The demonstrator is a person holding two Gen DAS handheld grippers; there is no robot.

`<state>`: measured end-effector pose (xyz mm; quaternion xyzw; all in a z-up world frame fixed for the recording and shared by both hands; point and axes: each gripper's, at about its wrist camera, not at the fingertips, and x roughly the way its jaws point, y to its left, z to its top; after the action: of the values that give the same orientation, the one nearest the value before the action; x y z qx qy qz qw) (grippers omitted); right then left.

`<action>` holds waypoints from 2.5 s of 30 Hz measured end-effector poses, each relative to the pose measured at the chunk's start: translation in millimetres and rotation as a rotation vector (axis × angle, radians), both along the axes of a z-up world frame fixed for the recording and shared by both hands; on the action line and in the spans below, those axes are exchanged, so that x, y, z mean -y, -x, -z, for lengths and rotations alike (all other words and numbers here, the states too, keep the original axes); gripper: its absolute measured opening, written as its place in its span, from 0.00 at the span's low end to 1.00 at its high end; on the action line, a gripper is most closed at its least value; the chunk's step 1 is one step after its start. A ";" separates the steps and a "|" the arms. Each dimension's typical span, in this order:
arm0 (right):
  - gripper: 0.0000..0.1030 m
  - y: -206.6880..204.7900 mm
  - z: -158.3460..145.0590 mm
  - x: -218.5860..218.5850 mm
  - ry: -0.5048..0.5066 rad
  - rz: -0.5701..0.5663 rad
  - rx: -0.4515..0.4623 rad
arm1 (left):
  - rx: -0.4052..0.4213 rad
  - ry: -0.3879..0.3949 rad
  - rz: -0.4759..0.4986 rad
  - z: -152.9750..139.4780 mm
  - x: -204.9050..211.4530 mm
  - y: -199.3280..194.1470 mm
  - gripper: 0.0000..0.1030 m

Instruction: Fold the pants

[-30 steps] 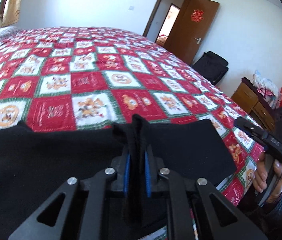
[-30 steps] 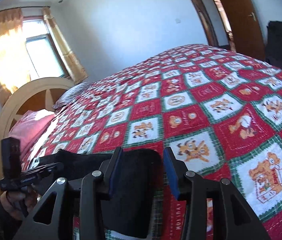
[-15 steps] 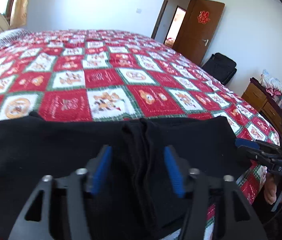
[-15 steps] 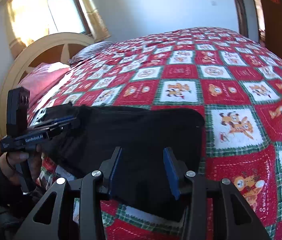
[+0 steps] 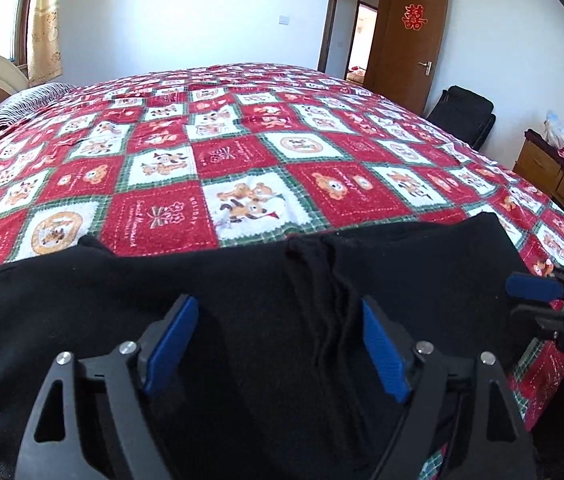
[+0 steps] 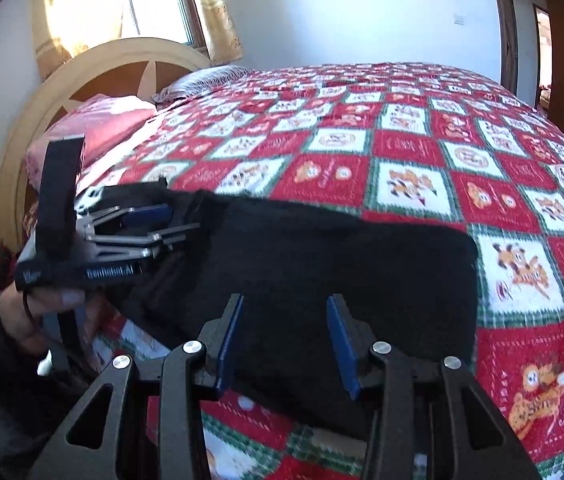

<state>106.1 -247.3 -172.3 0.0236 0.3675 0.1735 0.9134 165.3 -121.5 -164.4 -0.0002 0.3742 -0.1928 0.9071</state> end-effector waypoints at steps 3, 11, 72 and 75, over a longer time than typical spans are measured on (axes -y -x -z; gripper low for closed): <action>0.43 -10.2 2.4 -24.2 0.022 -0.028 -0.006 | -0.012 0.024 -0.001 -3.2 -4.5 0.8 0.82; 0.50 -19.4 15.9 -58.9 0.144 -0.035 -0.026 | 0.030 0.043 -0.029 -14.7 -21.7 9.7 0.89; 0.56 -41.8 9.5 -110.7 0.122 -0.036 0.070 | -0.022 0.143 -0.628 29.2 -288.7 49.8 0.70; 0.56 -41.4 10.4 -111.1 0.132 -0.036 0.078 | -0.024 0.115 -0.609 25.0 -285.7 49.8 0.57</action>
<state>147.4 -136.2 -182.7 -0.0502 0.3428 0.1662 0.9232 115.5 164.2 -189.4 -0.1659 0.3562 0.0669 0.9171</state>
